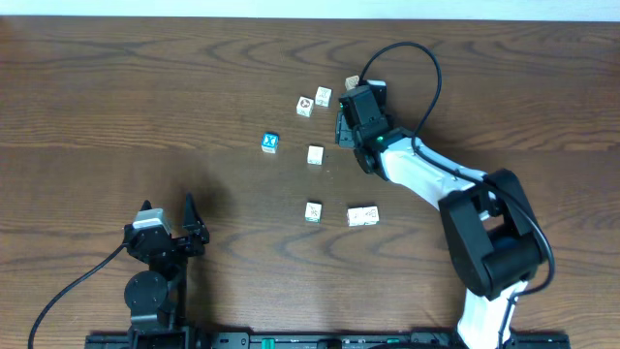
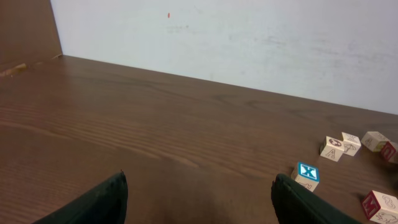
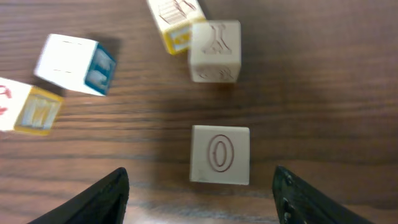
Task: Lift 4 blocks
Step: 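Reach the right gripper to the block with the O and grasp it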
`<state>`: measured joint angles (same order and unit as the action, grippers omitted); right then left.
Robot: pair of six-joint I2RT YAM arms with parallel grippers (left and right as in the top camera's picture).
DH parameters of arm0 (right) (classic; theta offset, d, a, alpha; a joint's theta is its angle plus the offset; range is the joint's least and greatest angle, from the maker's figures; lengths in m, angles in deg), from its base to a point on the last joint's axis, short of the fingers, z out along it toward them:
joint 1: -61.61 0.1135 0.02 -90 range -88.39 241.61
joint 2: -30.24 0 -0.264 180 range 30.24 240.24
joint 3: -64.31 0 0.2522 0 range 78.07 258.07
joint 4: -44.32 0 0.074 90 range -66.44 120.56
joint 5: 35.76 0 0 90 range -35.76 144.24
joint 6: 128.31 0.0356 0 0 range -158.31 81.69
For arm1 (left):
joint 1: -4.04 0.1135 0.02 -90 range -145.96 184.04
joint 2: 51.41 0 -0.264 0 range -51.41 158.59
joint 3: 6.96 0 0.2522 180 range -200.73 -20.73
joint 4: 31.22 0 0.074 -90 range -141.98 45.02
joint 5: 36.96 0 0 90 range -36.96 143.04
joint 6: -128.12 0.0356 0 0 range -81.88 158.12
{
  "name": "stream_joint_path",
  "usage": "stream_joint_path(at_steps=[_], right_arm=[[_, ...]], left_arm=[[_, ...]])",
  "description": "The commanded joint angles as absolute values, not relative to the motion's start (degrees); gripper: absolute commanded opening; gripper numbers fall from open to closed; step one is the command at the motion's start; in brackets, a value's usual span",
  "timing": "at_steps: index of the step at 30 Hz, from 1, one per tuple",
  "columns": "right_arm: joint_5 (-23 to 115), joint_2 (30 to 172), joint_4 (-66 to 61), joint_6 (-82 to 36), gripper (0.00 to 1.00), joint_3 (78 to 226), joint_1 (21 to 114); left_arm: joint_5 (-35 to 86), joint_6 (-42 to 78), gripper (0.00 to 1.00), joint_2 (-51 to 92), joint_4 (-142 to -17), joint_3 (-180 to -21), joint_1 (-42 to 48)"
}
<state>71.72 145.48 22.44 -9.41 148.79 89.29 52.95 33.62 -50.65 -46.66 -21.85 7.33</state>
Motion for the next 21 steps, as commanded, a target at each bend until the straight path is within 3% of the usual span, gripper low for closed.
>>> stream_joint_path(at_steps=[1,10,15,21], right_arm=[[74.2,148.0,22.4,-3.1,0.68,149.7,87.4],[71.9,148.3,22.9,-4.3,0.52,149.7,84.8],[67.1,148.3,24.4,-10.2,0.51,149.7,84.4],[65.5,148.3,23.7,-12.2,0.36,149.7,84.4]], left_arm=[[53.6,33.4,0.74,-50.8,-49.2,-21.0,7.6],[53.6,33.4,0.75,-50.8,-49.2,-21.0,7.6],[53.6,33.4,0.74,-50.8,-49.2,-21.0,7.6],[53.6,33.4,0.74,-50.8,-49.2,-21.0,7.6]])
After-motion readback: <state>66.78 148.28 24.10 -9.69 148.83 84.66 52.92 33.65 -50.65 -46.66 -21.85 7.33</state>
